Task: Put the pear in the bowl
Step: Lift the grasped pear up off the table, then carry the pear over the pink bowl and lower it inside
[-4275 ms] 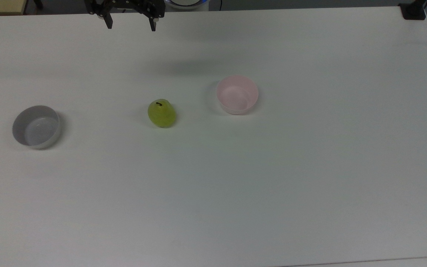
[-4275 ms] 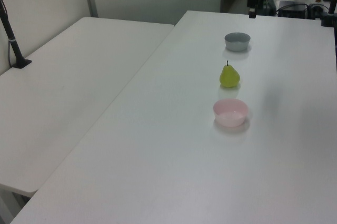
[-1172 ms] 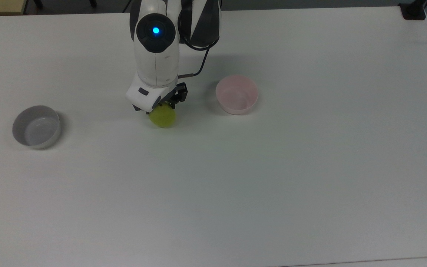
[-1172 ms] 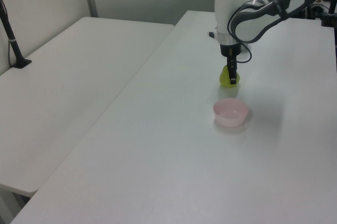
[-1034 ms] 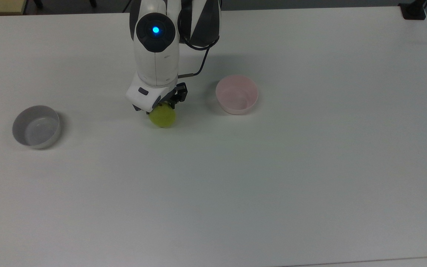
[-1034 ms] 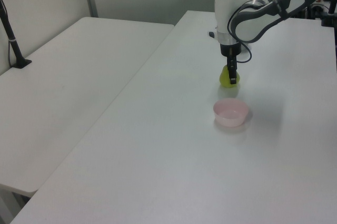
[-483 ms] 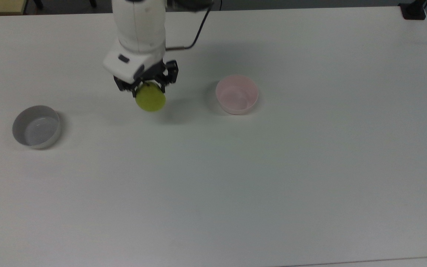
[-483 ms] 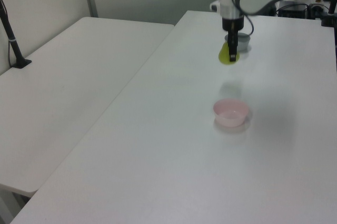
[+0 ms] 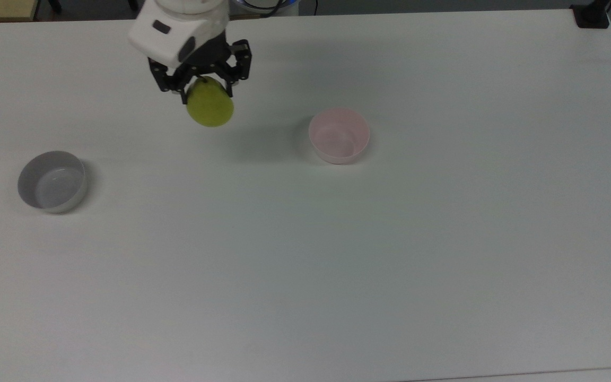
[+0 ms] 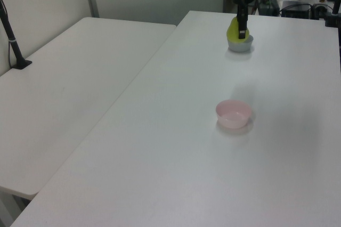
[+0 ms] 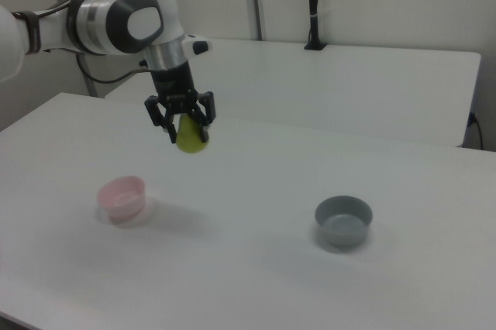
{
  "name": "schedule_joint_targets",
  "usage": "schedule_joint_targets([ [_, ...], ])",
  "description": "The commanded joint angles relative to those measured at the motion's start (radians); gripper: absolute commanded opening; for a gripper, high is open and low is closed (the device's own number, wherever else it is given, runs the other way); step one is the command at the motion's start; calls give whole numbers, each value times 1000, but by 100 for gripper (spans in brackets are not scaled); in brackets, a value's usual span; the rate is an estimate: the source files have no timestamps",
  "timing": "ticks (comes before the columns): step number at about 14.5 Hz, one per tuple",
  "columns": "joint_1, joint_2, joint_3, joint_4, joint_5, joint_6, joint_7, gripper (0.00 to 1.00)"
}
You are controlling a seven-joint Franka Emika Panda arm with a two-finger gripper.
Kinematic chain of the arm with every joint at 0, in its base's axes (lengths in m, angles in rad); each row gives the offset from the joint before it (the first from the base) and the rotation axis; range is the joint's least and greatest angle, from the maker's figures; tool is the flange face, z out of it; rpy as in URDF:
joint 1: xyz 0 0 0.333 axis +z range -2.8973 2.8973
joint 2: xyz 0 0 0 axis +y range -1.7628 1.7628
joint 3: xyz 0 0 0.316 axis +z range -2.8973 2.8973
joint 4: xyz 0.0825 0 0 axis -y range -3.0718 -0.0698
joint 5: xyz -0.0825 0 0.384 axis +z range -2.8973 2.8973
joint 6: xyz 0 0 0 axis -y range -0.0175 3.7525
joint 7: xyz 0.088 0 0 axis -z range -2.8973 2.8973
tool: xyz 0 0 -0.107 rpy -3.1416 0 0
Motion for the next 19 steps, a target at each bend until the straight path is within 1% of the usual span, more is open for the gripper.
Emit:
schedule_joint_targets([
  [1,150,0,-61,8,28,-40,31,15],
  [2,217,1,-90,8,54,-40,46,16],
  [3,258,1,-103,8,66,-39,55,16],
  [5,339,3,-106,7,80,-37,107,16],
  [7,384,7,-106,2,80,-33,134,16],
  [9,408,15,-103,-13,80,-27,152,16],
  [11,411,39,-94,-42,78,-5,152,16],
  [13,425,75,-86,-82,69,59,152,16],
  [15,436,124,-86,-84,68,67,152,16],
  [17,459,174,-86,-84,66,111,183,17],
  [19,464,214,-86,-84,65,125,192,17],
])
